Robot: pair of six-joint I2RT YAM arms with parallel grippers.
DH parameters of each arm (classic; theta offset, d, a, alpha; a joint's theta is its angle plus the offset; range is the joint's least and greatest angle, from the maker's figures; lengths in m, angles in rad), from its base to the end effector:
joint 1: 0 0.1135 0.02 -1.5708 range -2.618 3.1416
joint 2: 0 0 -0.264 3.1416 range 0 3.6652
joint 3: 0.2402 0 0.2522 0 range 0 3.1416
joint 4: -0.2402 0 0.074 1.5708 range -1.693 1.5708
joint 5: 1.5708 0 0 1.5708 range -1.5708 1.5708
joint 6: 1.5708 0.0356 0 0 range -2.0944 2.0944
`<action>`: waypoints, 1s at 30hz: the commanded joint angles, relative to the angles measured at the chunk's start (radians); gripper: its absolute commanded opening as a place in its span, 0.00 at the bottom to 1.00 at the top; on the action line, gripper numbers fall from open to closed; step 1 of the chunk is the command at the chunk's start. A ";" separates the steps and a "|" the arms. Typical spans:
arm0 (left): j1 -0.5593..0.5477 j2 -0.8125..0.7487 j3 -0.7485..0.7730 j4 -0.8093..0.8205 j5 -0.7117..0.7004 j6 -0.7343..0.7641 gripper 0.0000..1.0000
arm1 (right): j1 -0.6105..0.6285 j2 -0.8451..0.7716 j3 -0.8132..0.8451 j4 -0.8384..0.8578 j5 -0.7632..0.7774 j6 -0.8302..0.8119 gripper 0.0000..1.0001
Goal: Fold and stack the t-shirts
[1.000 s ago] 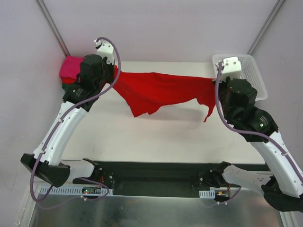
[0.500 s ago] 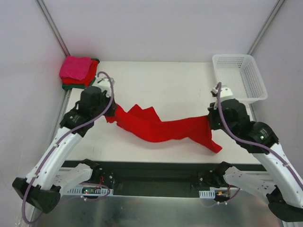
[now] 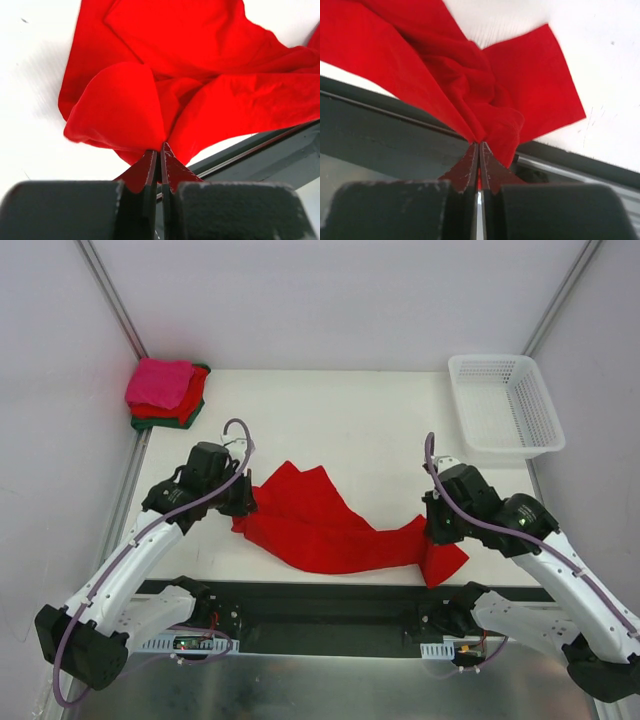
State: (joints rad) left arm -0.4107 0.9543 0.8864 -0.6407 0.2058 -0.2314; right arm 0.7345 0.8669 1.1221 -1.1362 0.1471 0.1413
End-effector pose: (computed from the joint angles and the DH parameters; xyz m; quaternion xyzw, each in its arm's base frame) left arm 0.1791 -0.0859 0.3013 0.1237 0.8962 -0.2197 0.3650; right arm 0.1078 0.0903 0.3504 -0.2505 0.9048 0.0803 0.3347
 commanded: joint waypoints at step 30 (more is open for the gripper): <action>0.004 0.095 0.305 -0.533 0.123 -0.003 0.68 | 0.091 0.090 -0.012 -0.238 -0.029 0.035 0.83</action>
State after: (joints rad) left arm -0.4107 1.0752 1.0946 -1.1133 0.3363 -0.2268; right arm 0.8192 0.9627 1.0714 -1.3140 0.0467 0.1528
